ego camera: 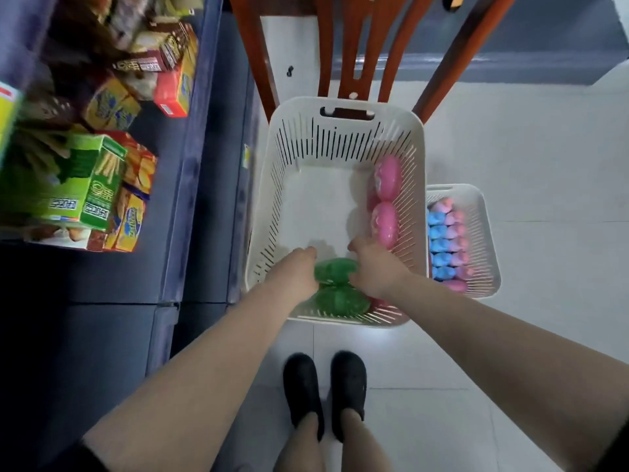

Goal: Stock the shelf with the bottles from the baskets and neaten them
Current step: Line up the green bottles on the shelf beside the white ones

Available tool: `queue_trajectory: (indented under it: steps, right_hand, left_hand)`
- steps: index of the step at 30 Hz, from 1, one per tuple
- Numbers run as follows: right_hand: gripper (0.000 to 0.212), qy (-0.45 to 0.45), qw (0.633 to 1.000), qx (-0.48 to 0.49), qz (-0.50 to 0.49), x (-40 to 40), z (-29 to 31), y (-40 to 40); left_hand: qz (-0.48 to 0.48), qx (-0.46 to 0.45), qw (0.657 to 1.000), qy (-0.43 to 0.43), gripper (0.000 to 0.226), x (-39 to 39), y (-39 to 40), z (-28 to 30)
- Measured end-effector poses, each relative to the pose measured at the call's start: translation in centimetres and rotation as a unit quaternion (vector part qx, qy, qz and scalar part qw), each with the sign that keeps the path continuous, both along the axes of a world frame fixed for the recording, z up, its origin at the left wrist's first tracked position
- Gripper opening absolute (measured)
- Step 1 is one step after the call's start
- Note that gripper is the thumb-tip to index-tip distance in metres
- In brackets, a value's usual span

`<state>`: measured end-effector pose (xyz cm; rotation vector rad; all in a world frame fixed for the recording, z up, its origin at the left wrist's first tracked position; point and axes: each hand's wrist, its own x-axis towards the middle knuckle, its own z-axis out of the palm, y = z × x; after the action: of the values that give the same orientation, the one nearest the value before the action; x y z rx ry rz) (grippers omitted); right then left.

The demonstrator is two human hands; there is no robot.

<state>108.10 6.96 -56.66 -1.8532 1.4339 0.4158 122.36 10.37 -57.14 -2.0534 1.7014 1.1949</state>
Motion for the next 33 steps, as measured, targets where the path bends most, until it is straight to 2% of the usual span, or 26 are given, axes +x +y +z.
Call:
queue_trajectory:
  steps: [5,11,14,17,21,25,30,33]
  right_hand:
    - [0.047,0.038,0.998,0.05,-0.011,0.7,-3.5,-1.1]
    - [0.047,0.04,0.992,0.119,0.01,1.7,-5.2,-2.0]
    - [0.051,0.006,0.991,0.13,-0.007,1.5,-4.9,-2.1]
    - [0.062,-0.036,0.989,0.138,-0.033,1.0,-3.7,-2.5]
    - [0.067,-0.124,0.984,0.107,-0.074,-0.1,-0.3,-3.7]
    - [0.064,-0.242,0.957,0.094,-0.131,-1.4,6.1,-5.1]
    - [0.034,-0.331,0.93,0.018,-0.157,-1.7,16.6,-5.9]
    - [0.029,-0.356,0.925,-0.024,-0.129,-1.3,22.9,-5.8]
  left_hand:
    - [0.037,0.048,0.998,0.034,0.058,-0.7,-1.2,-4.5]
    - [0.07,0.069,0.994,0.045,0.044,-1.0,-1.7,-6.9]
    - [0.084,0.07,0.993,0.051,0.042,-0.9,-1.6,-6.8]
    - [0.109,0.03,0.992,0.057,0.048,-0.6,-1.8,-5.8]
    - [0.121,-0.054,0.987,0.095,0.057,0.4,-2.4,-2.0]
    - [0.134,-0.112,0.973,0.15,0.045,1.8,-3.0,4.2]
    - [0.179,-0.194,0.944,0.2,0.035,2.8,-2.8,14.6]
    - [0.197,-0.247,0.923,0.22,0.041,2.7,-1.7,20.8]
